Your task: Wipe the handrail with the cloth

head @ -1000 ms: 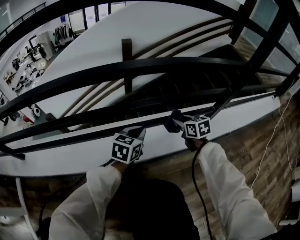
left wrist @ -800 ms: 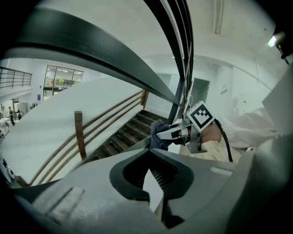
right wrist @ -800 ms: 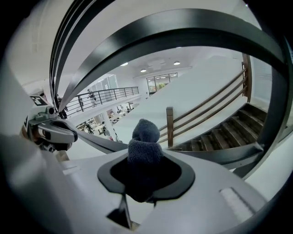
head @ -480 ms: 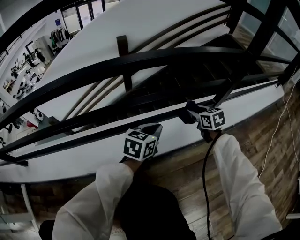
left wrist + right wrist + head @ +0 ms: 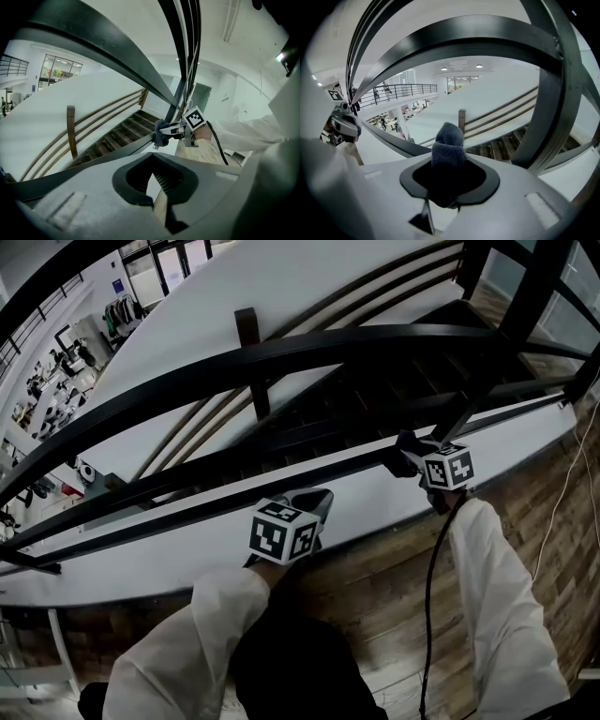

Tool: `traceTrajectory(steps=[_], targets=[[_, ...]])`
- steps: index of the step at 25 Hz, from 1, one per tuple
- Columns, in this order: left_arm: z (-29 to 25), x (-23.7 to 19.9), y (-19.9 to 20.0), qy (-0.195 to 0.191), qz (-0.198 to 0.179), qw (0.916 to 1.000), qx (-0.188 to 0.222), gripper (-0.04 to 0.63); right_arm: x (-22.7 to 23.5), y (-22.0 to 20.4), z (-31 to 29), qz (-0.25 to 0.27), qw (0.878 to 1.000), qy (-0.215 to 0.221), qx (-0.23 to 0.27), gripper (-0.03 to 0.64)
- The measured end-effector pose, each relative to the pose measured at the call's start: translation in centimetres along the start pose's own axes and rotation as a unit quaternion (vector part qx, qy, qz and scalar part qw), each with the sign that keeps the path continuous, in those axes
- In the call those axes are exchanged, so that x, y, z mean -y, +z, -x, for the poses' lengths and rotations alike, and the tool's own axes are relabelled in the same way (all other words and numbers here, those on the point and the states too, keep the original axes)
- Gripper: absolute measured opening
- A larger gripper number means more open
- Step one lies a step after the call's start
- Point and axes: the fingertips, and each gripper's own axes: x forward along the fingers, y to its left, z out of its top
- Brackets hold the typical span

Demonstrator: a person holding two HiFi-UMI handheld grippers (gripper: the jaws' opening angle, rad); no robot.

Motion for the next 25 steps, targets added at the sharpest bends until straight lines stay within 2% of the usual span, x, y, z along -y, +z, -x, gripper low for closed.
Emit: traceTrajectory(steps=[8,13,16,18,20,22,25], targets=[[-0.4,0.5,-1.3,0.000,0.006,0.9999,-0.012,-0.002,5.8,-0.8,1.4,-0.006,0.998,-0.061,-0.023,0.112],[-0.8,0.9,-1.5,-0.007,-0.004,0.9998,-0.018,-0.002,7.2,-0.9,1.7,0.016,0.997,-0.075,-0.030,0.103],[-1.0,0.9,-1.3,-0.008,0.003,0.9999,-0.013,-0.002,7.3,-0.8,1.5,0.045,0.993,-0.105,-0.042,0.104],[-1.2,1.2,-1.2,-0.012,0.004,0.9999,-0.010,0.000,7.5,-0.9,1.4,0.081,0.984,-0.147,-0.059,0.104],[-1.2,1.5,-1.2,-0.016,0.003,0.9998,-0.010,-0.002,7.6,-0.8,1.6,0.117,0.969,-0.203,-0.079,0.101],[-1.0,1.6,-1.5,-0.019,0.003,0.9997,-0.013,0.000,8.0,-0.9,1.5,0.145,0.951,-0.256,-0.097,0.100],[-1.1,1.5,-1.9,-0.016,0.008,0.9997,-0.018,0.000,9.2,-1.3,1.1,0.197,0.918,-0.324,-0.119,0.098]])
